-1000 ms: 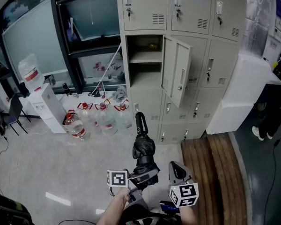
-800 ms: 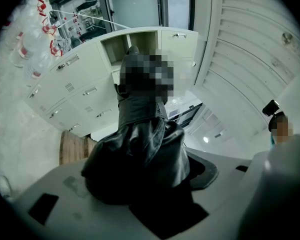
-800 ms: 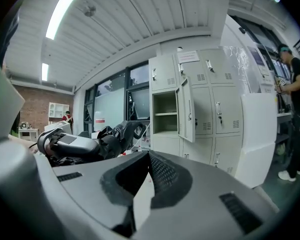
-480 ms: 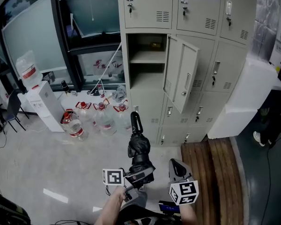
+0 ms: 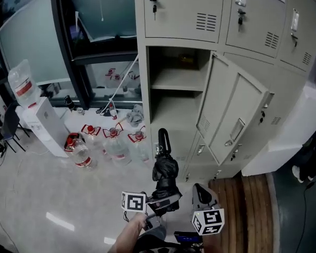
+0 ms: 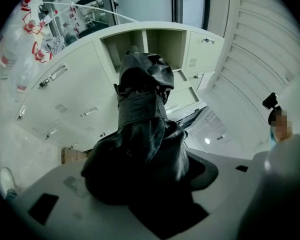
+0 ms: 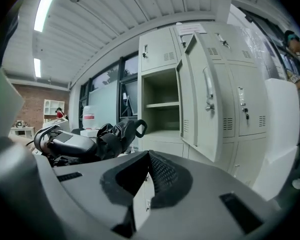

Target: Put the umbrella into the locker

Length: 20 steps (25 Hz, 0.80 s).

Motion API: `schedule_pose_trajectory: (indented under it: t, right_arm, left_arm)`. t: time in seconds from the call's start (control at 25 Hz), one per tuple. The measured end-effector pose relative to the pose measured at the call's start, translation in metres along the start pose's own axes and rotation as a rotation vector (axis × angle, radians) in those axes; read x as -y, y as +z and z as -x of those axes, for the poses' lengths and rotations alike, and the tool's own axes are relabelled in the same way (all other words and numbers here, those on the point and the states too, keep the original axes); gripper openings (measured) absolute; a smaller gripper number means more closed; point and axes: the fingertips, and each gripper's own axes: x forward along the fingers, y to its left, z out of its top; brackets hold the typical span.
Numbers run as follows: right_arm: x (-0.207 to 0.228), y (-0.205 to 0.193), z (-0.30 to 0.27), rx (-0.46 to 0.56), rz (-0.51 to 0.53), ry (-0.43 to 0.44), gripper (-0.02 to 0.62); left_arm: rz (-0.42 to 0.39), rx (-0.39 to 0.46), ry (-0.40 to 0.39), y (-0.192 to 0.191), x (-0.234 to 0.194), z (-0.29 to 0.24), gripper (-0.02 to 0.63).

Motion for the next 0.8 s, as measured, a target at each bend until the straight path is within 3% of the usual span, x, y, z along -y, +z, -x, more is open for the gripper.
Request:
schedule_pose_trajectory:
  t: [0.36, 0.8]
  right_arm:
    - [0.032, 0.037, -0.138, -0.017, -0.013, -0.036, 0.000]
    - [0.053, 0.038, -0.177, -0.045, -0.026, -0.097, 0.000]
  left_arm:
    - [0.001, -0.093, -0.039, 0.123, -0.042, -0.042, 0.284]
    - [0.042, -0.133, -0.058, 0.169, -0.073, -0.061, 0.284]
